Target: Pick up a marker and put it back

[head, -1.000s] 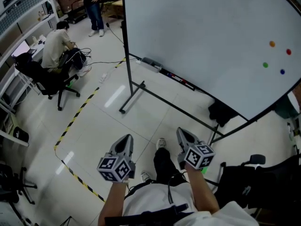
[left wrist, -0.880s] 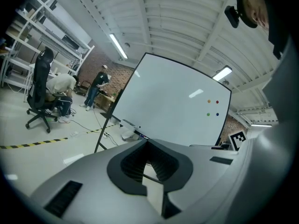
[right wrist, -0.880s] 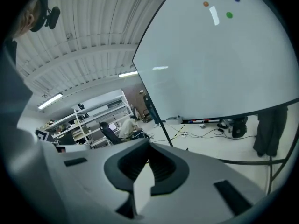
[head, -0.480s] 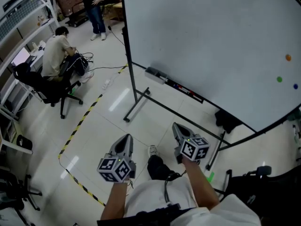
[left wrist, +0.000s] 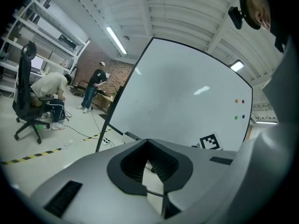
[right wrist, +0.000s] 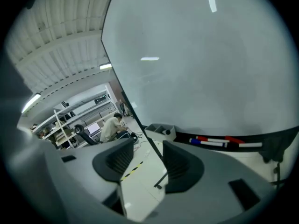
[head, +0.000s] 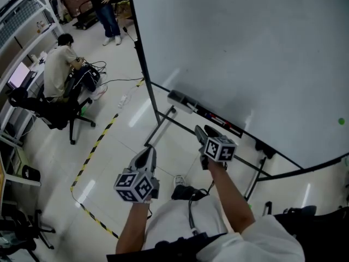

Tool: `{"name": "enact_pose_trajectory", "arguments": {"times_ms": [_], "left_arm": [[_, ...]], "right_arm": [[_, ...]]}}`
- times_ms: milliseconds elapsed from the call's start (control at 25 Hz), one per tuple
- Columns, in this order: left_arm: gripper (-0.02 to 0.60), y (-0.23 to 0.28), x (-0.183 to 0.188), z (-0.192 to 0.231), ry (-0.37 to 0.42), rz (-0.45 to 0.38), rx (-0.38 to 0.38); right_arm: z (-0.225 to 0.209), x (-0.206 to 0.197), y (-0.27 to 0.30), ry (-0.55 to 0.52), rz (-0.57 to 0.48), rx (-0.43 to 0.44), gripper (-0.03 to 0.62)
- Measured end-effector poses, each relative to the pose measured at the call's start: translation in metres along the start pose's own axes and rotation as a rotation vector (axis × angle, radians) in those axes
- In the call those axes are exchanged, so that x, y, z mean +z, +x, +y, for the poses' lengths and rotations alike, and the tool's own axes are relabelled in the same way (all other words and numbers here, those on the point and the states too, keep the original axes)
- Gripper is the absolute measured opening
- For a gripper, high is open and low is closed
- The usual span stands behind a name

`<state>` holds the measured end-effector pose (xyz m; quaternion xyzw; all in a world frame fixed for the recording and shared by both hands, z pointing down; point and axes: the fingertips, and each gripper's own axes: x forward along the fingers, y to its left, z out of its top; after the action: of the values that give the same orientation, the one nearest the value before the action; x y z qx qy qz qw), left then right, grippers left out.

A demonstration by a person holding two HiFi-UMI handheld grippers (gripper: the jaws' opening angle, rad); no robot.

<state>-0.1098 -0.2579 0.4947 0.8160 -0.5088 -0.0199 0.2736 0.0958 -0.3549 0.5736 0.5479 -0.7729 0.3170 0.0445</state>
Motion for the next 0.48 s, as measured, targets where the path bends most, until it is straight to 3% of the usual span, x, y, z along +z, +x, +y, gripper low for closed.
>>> {"name": "enact_pose_trajectory", "arguments": {"times_ms": [200,480], "left_arm": [[-0.006,0.041,0.009,0.006,-0.005,0.025,-0.004],[-0.006,0.069,0.014,0.019,-0.019,0.033,0.006]], "right_arm": [[-0.029,0.016,0.056,0.001,0.042,-0.06,0.227],[-0.044,0.019,0.097,0.011,0.079,-0.076,0.227]]}}
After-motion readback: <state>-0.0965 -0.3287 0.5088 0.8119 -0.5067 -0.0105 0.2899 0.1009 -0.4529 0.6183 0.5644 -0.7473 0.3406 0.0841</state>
